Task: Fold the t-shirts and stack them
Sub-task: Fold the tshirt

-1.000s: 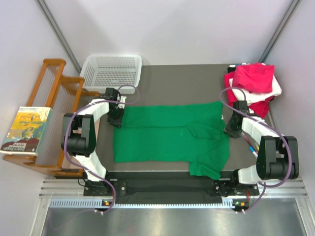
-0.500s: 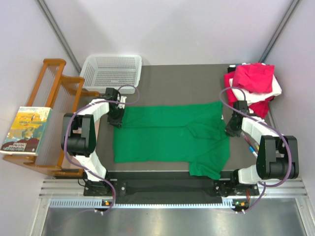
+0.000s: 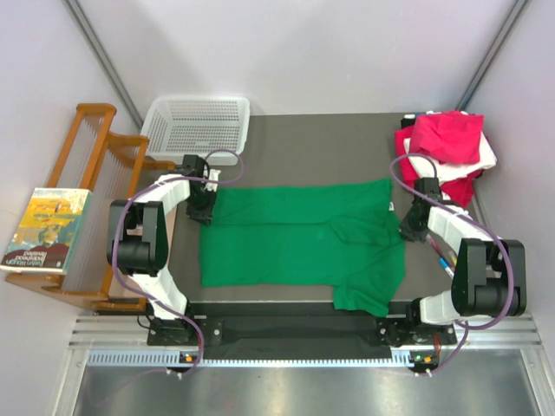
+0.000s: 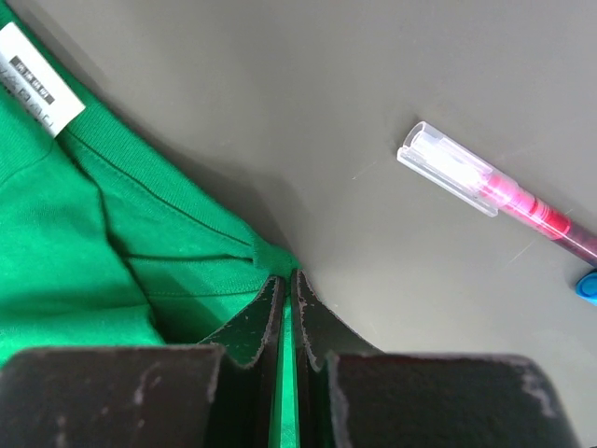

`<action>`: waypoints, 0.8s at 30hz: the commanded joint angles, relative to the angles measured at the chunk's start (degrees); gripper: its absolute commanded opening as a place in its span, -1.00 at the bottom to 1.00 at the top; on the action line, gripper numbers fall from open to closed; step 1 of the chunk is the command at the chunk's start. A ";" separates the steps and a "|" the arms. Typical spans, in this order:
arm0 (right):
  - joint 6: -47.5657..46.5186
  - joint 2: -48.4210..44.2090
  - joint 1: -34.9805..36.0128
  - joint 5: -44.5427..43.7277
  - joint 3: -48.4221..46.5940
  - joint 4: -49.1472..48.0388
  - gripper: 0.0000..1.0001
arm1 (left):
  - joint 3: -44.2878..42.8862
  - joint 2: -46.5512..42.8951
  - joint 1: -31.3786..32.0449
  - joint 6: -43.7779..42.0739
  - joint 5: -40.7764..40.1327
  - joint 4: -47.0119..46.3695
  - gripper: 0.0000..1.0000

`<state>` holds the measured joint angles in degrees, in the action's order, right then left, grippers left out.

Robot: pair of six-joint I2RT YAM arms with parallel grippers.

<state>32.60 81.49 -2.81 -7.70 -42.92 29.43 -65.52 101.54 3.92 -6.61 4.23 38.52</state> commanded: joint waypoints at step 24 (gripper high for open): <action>-0.78 -1.42 -1.76 1.64 -1.55 -0.87 -0.22 | -2.59 -3.53 -3.48 -2.70 2.53 3.75 0.67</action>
<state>32.49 81.49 -3.68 -6.15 -42.92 29.39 -65.52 101.51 0.89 -8.40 5.69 39.77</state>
